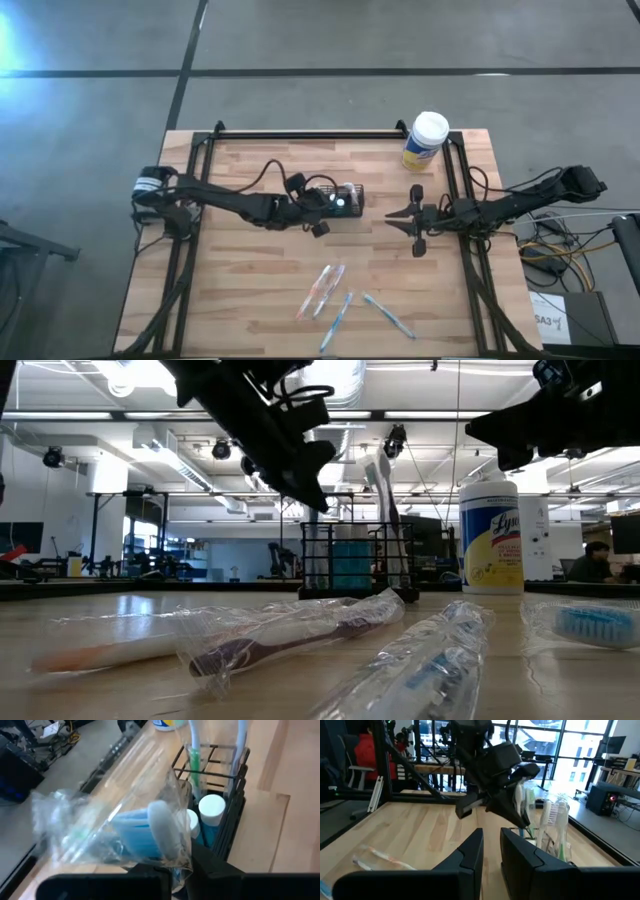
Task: Pick & Place toothbrushing station
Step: Put the bottom left blue toothbrush into the black wire organizer
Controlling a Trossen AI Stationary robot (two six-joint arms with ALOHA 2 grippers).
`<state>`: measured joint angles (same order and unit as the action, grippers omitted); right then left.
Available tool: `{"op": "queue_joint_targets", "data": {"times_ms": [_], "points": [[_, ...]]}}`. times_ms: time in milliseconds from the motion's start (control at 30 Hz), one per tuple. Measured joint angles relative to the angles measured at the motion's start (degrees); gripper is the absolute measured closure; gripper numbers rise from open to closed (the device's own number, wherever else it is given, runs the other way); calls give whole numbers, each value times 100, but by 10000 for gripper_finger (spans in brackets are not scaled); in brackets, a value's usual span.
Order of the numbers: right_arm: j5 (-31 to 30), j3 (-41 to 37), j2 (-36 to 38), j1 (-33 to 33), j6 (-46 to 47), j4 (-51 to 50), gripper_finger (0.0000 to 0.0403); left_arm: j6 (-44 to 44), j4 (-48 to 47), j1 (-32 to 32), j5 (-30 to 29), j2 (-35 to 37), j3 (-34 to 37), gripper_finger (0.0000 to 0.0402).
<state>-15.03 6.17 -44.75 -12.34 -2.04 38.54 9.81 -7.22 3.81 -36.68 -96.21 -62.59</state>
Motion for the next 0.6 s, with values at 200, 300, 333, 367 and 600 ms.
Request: {"op": "queue_joint_targets", "data": {"times_ms": [200,300,333,367,600], "points": [[-1,0,-4,-2,19,-5,343,129,105,0,-49,-180,-7,377],[-1,0,-28,-2,44,-7,341,168,133,-2,16,-200,-11,370],[-2,0,-35,-2,46,-11,340,185,131,-1,47,-200,-11,368],[0,2,-37,-2,48,-12,339,199,127,0,77,-200,-13,368],[-2,0,-42,-2,59,-8,344,381,117,-3,147,-165,-9,364]]}}
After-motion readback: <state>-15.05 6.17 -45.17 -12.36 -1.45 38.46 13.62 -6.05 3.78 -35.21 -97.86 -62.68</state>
